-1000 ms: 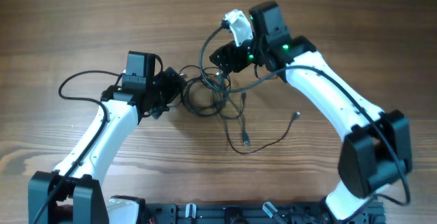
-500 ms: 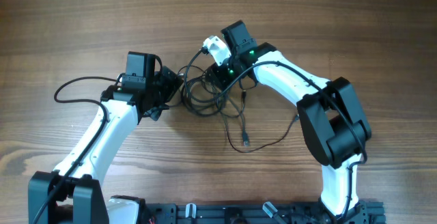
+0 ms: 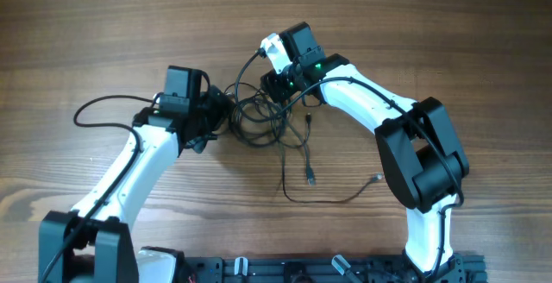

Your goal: Untangle cables

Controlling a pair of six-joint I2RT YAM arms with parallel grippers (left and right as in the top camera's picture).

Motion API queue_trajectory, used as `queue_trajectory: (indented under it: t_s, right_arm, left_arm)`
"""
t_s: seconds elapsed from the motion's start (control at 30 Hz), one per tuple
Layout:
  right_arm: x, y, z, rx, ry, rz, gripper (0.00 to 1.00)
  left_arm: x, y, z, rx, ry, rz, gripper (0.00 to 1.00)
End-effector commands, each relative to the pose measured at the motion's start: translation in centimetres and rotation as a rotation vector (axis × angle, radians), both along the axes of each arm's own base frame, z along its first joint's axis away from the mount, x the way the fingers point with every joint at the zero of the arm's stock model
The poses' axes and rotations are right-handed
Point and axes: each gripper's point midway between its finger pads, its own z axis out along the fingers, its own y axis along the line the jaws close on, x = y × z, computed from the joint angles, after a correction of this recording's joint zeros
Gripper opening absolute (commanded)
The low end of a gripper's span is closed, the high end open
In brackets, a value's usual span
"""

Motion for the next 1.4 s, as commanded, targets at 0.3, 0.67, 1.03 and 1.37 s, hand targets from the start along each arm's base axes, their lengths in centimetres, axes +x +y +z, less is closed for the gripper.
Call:
queue_trajectory:
  t_s: [0.3,0.67,1.03,1.37]
  right_arm:
    - [0.6,-2.3,-5.0,-0.181,-0.003,0.011,0.45]
    - [1.4,-2.4,-2.2,-0.109,0.029,-0.184,0.24]
    - [-1.5,-4.3,-4.0,-0.168,0.171,-0.275,0.20]
    - [-0.5,-3.8,0.2,-0.130,0.144,-0.311,0.04]
  left_arm:
    - [0.8,-0.4,-1.1,0.029,-0.016,-0.022,0.96]
    - [0.8,-0.4,-1.1,0.029,-0.016,-0.022,0.96]
    - [0.7,-0.4,-1.2,0.030,-0.011,-0.023,0.97]
    - [0.2,-0.3,-1.4,0.034,0.009,-0.024,0.97]
